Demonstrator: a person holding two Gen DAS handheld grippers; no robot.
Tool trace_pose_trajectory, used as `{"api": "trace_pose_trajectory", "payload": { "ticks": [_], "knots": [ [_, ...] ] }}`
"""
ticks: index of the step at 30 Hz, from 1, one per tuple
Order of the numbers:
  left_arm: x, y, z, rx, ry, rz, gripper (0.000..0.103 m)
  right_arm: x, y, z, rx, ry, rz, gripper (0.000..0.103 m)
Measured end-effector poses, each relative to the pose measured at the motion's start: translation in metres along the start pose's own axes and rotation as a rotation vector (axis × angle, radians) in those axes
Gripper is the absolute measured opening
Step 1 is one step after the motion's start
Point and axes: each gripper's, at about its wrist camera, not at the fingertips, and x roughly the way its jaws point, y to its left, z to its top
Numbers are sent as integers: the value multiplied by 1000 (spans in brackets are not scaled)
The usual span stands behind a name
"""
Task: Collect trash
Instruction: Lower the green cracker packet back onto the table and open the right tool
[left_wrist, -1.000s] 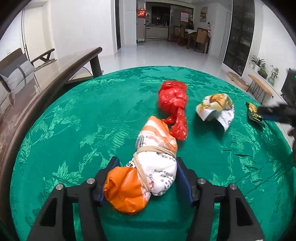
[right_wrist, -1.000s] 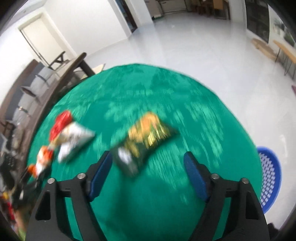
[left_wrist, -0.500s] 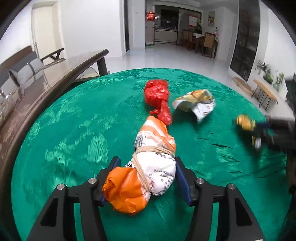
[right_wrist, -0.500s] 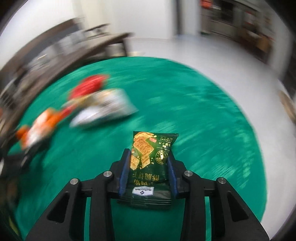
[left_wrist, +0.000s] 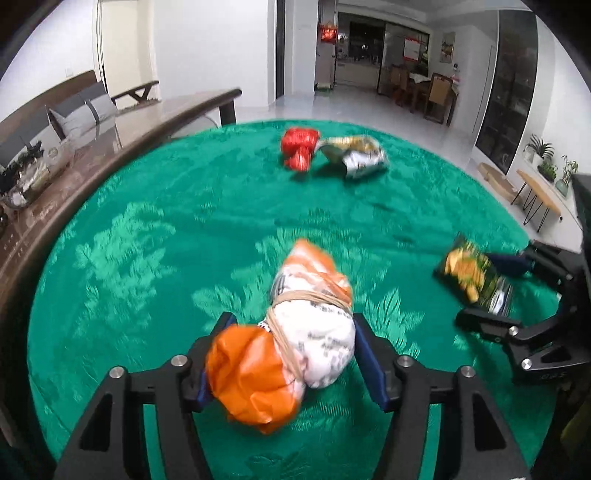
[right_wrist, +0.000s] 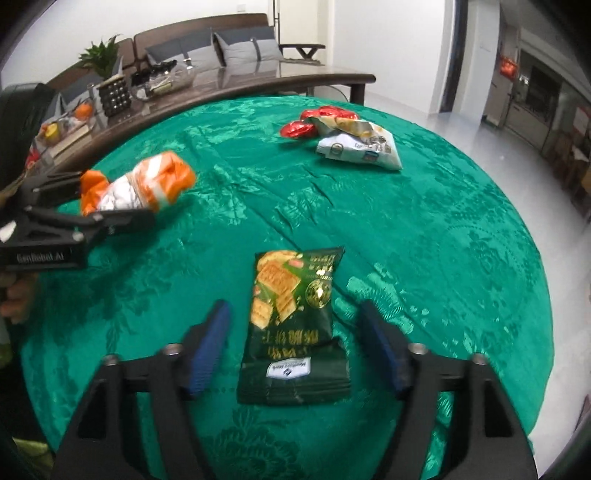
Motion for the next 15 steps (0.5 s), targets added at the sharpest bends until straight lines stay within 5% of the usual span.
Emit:
{"api": "trace_pose_trajectory", "payload": {
  "ticks": [7, 15],
  "knots": [
    [13, 5, -2, -29, 44, 29, 93, 3, -9, 0, 36, 26, -23, 91],
    [17, 7, -2, -40, 59, 54, 103, 4, -10, -2, 40, 31, -24, 94]
  ]
}}
